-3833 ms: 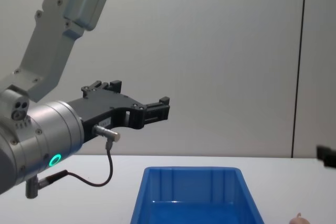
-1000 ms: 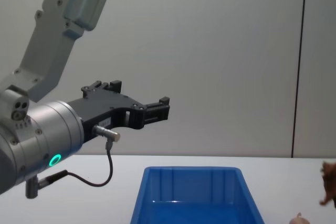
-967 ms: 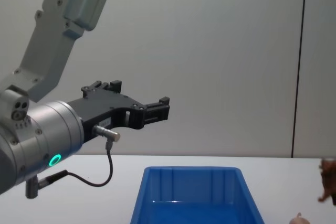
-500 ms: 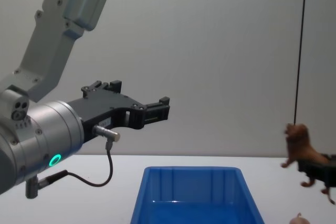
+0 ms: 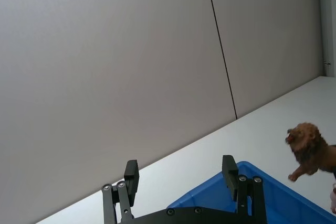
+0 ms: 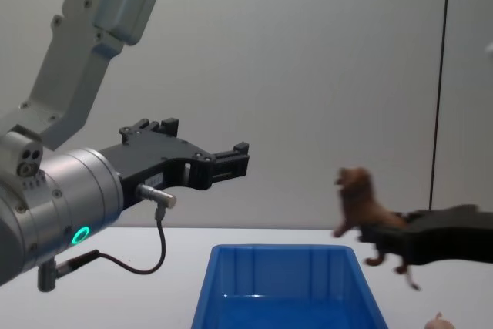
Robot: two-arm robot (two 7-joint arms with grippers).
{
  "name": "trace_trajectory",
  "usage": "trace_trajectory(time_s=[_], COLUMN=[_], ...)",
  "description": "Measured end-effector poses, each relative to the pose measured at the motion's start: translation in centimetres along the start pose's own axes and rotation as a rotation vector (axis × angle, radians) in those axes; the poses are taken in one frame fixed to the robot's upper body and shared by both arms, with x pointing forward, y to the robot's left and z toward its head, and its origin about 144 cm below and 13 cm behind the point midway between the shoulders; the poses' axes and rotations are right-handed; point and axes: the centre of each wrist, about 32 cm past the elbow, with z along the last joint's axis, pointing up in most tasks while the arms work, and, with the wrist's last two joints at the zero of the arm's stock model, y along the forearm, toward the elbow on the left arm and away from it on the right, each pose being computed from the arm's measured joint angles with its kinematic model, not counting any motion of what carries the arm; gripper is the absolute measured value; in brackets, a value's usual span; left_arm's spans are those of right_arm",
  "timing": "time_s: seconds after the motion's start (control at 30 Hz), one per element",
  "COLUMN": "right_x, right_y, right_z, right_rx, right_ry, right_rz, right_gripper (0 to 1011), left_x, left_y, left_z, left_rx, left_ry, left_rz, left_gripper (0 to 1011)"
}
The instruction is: Pick up the two dolls from the table and place them into the box.
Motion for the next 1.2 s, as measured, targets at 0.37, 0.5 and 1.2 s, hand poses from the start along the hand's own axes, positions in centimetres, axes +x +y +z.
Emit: trace_trajectory(time_s=[0.37,0.5,1.2], right_x=[-2.4,-3.0,-1.7], right_y=[2.8,3.5,2.2], right_z=[0.8,0.8,0.0], right_rx=[-0.053,-0.068,-0.062], right_ry=[-0.009,-0.009,0.03], right_rz=[0.131,0.149,0.059], right_gripper=[516,630,1001], left_x=[0.0,0.0,0.0], left_y=[0.0,0.0,0.0], left_z=[0.0,0.0,0.0], left_rx=[0.0,0.0,0.0], left_ry=[0.0,0.0,0.0], left_rz=[0.0,0.0,0.0], left_gripper=[1001,1001,1001])
